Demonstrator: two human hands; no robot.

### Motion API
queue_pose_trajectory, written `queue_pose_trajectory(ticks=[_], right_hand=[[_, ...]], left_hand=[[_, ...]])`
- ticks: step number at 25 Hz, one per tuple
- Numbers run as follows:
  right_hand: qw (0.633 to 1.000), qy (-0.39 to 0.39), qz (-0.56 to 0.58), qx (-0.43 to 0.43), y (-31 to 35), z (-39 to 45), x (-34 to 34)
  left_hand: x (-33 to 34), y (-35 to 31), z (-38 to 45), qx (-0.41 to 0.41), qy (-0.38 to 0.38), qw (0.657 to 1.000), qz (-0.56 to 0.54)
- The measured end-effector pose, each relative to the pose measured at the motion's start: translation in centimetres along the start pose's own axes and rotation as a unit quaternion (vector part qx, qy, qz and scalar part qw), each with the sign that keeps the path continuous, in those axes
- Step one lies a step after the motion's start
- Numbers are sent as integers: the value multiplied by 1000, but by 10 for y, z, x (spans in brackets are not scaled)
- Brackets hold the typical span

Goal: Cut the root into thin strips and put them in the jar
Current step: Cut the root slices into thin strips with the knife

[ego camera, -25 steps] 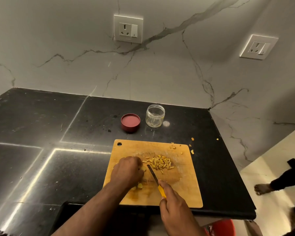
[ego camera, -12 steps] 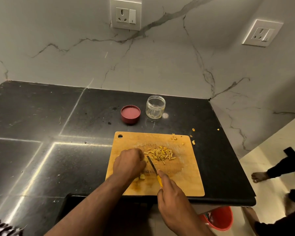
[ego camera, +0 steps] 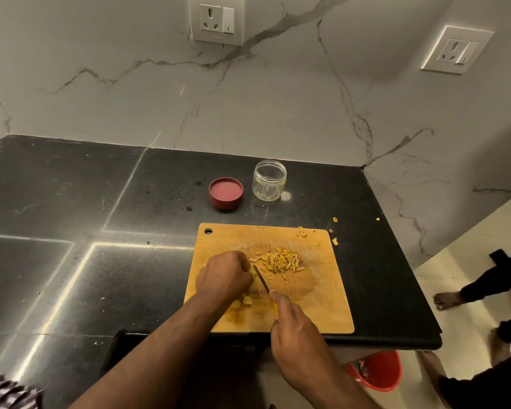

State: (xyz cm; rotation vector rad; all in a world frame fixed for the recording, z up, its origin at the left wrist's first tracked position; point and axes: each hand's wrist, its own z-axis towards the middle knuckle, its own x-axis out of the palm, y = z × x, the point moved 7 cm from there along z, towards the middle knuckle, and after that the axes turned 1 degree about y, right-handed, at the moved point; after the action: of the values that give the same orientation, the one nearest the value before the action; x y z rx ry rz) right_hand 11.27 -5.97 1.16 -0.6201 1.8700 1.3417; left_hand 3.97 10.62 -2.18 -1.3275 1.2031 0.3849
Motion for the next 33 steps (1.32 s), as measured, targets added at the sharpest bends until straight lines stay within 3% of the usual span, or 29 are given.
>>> queue_pose_trajectory(ticks=[10, 16, 33], right_hand=[[999, 34, 11, 26, 0, -14, 5], [999, -15, 18, 31, -3, -15, -12], [999, 41, 0, 28, 1, -14, 1]], left_hand=[[-2, 1, 2, -18, 0, 1000, 18], [1, 3, 2, -11, 10, 1000, 10], [-6, -3, -2, -17, -7, 1000, 25]])
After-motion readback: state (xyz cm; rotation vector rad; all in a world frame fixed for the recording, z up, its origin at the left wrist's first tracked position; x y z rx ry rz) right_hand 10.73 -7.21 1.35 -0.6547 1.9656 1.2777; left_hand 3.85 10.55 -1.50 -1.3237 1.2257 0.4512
